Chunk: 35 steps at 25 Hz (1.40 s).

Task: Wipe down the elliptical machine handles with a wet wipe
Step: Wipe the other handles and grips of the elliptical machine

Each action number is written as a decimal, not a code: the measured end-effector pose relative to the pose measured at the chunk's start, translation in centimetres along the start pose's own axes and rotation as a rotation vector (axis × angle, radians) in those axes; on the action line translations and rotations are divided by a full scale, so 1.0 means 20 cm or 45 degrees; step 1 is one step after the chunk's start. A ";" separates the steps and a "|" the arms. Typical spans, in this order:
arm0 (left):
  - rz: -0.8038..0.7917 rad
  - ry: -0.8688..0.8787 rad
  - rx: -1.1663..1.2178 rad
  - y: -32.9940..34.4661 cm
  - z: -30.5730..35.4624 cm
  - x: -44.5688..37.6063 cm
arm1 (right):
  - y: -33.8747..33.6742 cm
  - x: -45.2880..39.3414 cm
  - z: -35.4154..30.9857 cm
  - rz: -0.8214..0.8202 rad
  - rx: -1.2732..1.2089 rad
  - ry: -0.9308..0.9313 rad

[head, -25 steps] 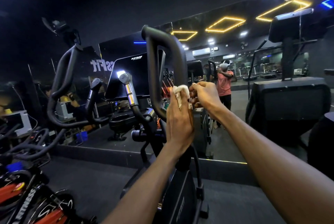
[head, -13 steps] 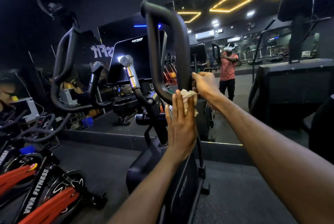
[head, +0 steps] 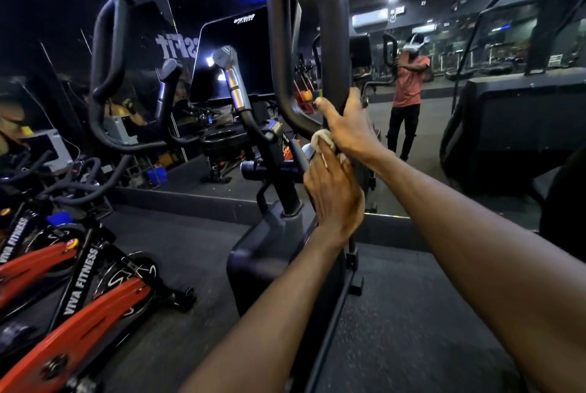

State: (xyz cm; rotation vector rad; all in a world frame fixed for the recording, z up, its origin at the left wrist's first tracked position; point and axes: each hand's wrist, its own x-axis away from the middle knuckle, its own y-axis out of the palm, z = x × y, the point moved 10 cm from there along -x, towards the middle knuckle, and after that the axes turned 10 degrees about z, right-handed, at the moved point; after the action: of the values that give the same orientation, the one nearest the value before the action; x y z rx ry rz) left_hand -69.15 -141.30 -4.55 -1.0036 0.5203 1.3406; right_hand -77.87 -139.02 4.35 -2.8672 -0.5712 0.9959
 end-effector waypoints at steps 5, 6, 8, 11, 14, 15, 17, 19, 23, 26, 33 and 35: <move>-0.023 -0.129 0.146 0.02 -0.10 0.23 | 0.00 0.01 0.00 -0.023 -0.001 0.008; -0.031 -0.140 0.126 0.02 -0.11 0.25 | 0.00 0.01 0.01 -0.010 0.014 0.001; -0.016 -0.158 0.106 0.02 -0.07 0.18 | 0.00 0.00 0.01 0.016 0.002 -0.009; 0.026 -0.166 0.225 0.02 0.01 0.08 | 0.01 0.01 0.01 0.017 -0.041 -0.014; 0.030 -0.319 0.376 0.05 -0.17 0.22 | 0.01 0.01 0.03 0.003 -0.059 -0.017; 0.017 -0.385 0.386 0.06 -0.24 0.27 | 0.01 0.02 0.03 0.013 -0.073 -0.020; 0.025 -0.435 0.433 0.05 -0.28 0.25 | 0.01 0.03 0.04 0.079 -0.093 -0.036; 0.042 -0.460 0.488 0.04 -0.25 0.18 | 0.00 0.03 0.03 0.137 -0.104 -0.053; 0.016 -0.500 0.597 0.06 -0.36 0.24 | 0.02 0.04 0.06 0.143 -0.136 -0.059; -0.097 -0.523 0.714 0.06 -0.34 0.27 | 0.03 0.06 0.09 0.166 -0.159 -0.051; -0.278 -0.406 0.708 0.12 -0.37 0.28 | 0.04 0.14 0.18 0.241 -0.156 -0.063; -0.311 -0.390 0.740 0.10 -0.32 0.27 | 0.03 0.19 0.21 0.279 -0.136 -0.045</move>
State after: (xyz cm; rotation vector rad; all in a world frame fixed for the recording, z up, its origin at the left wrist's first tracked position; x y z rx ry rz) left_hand -68.56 -143.91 -12.79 -0.3610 0.4937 1.0109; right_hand -77.54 -138.54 -1.26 -3.0652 -0.3259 1.0766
